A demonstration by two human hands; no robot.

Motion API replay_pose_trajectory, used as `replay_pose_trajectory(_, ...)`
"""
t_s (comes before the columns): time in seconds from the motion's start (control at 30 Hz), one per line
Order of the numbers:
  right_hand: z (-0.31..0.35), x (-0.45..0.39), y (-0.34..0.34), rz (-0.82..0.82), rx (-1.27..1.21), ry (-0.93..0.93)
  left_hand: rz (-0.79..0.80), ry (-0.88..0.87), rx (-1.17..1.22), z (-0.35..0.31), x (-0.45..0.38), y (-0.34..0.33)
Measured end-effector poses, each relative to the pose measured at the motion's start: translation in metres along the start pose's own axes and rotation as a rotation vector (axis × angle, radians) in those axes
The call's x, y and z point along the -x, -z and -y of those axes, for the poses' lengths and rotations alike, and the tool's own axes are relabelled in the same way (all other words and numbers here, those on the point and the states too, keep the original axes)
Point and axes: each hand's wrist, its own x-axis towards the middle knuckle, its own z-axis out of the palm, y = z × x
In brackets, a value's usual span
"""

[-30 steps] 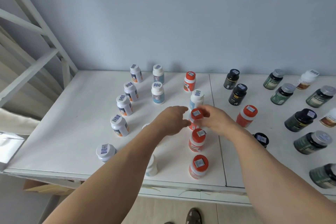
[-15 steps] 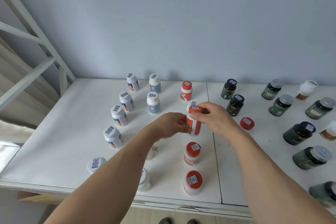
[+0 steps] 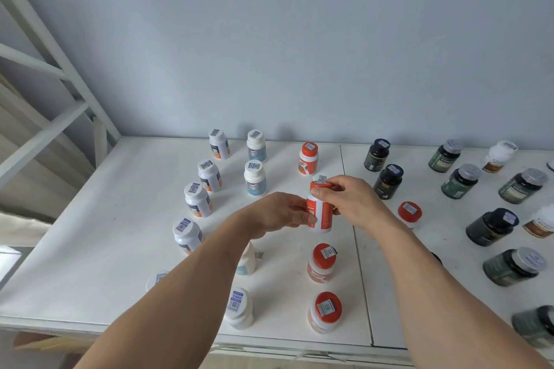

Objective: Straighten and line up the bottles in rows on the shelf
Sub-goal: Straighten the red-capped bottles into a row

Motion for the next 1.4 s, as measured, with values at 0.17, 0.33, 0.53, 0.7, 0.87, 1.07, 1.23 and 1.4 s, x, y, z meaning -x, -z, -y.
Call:
replay_pose_trajectory(0.17,-0.002,-0.002,0.002,-0.001,0.004,-0.010,0.005,-0.002,-0.013,-0.001,-0.004,0.000)
replay_pose_trajectory(0.33,-0.005,0.002,0.002,0.007,-0.012,0.002,-0.045,-0.022,-0.254,-0.003,-0.010,-0.001)
replay_pose_trajectory(0.53,-0.017,0.007,-0.008,0.090,-0.022,-0.035,-0.083,-0.037,-0.556,-0.003,-0.008,-0.002)
replay_pose_trajectory(0.7,-0.029,0.009,-0.020,0.125,-0.046,-0.118,-0.063,-0.005,-0.597,0.003,-0.008,0.001)
replay_pose_trajectory(0.87,-0.030,0.011,-0.021,0.138,-0.047,-0.143,-0.049,-0.021,-0.604,0.003,-0.010,0.004)
replay_pose_trajectory(1.07,-0.021,0.011,-0.005,0.097,-0.103,-0.117,-0.054,-0.057,-0.618,-0.003,-0.015,0.015)
replay_pose_trajectory(1.23,-0.014,-0.016,0.008,-0.084,-0.056,-0.093,-0.105,-0.033,-0.591,-0.009,-0.027,0.021)
replay_pose_trajectory(1.4,-0.012,-0.044,-0.006,0.056,0.084,-0.092,-0.161,0.005,-0.568,-0.011,-0.042,0.023)
